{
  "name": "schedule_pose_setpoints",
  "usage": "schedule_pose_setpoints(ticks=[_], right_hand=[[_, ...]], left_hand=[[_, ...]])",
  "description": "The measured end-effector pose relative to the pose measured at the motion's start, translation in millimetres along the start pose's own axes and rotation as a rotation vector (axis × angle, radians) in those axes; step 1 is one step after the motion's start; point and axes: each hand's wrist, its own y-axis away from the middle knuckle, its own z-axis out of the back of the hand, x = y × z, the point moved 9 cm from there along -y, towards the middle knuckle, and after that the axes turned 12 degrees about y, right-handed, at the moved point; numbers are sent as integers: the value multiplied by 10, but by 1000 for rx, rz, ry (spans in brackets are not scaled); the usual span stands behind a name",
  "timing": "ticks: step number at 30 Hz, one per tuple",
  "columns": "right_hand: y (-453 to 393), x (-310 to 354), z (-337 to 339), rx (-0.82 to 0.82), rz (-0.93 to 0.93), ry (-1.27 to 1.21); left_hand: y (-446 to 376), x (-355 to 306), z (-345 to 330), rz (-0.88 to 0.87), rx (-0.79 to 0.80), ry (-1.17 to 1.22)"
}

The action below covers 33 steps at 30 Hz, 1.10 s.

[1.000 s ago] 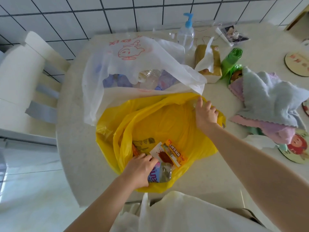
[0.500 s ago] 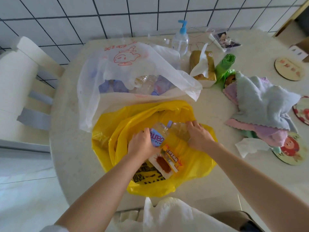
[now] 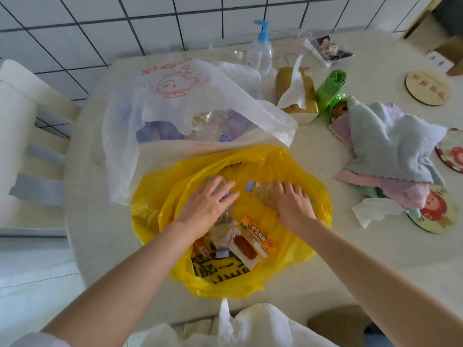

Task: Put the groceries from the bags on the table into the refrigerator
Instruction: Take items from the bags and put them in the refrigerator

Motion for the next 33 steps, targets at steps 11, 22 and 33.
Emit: schedule_pose_setpoints(ticks=[11,22,33], right_hand=[[-7,-13,-24,19,-90,24],[251,-206,384,-205,-320,-757],[1556,-40,858,-314,-410,-1470]], left_hand=[[-191,-109,-374,-550,165,-441],[113,144,128,-309,-415,-10],[1290,55,842,407,-807,890]])
